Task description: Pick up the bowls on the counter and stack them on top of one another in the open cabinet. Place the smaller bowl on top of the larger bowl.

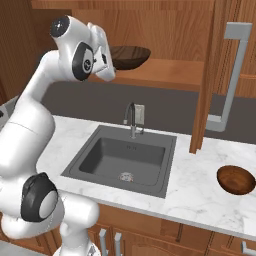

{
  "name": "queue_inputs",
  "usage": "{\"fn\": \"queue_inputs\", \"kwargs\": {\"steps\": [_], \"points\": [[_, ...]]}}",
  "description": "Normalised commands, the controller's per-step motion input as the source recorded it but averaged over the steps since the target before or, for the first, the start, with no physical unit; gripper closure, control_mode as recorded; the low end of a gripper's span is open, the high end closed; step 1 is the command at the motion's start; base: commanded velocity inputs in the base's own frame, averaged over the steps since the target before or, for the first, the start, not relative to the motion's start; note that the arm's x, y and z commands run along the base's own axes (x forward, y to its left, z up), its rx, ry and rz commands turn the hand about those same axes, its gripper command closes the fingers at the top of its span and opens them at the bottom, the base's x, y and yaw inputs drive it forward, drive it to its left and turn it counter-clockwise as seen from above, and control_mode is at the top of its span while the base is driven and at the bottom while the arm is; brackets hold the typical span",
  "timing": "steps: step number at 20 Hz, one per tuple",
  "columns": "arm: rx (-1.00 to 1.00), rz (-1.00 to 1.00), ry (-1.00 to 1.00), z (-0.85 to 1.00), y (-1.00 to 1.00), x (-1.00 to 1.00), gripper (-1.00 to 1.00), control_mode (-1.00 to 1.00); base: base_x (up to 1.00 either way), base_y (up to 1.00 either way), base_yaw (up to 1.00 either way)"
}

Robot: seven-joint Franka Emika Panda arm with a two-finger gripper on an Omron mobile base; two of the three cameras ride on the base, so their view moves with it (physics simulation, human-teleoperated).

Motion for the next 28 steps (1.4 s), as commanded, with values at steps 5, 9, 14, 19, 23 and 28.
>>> {"fn": "queue_inputs", "kwargs": {"steps": [5,9,14,19,23,28], "points": [[0.0,0.0,-0.01,-0.05,0.02,-0.62,-1.0,-1.0,0.0,0.0,0.0],[0.0,0.0,-0.03,0.0,0.0,-0.62,-1.0,-1.0,0.0,0.0,0.0],[0.0,0.0,-0.02,0.0,0.0,-0.62,-1.0,-1.0,0.0,0.0,0.0],[0.0,0.0,-0.02,-0.03,0.02,-0.62,-1.0,-1.0,0.0,0.0,0.0],[0.01,0.0,0.0,0.0,0.0,-0.52,-1.0,-1.0,0.0,0.0,0.0],[0.01,0.01,0.05,0.02,0.01,-0.31,-1.0,-1.0,0.0,0.0,0.0]]}}
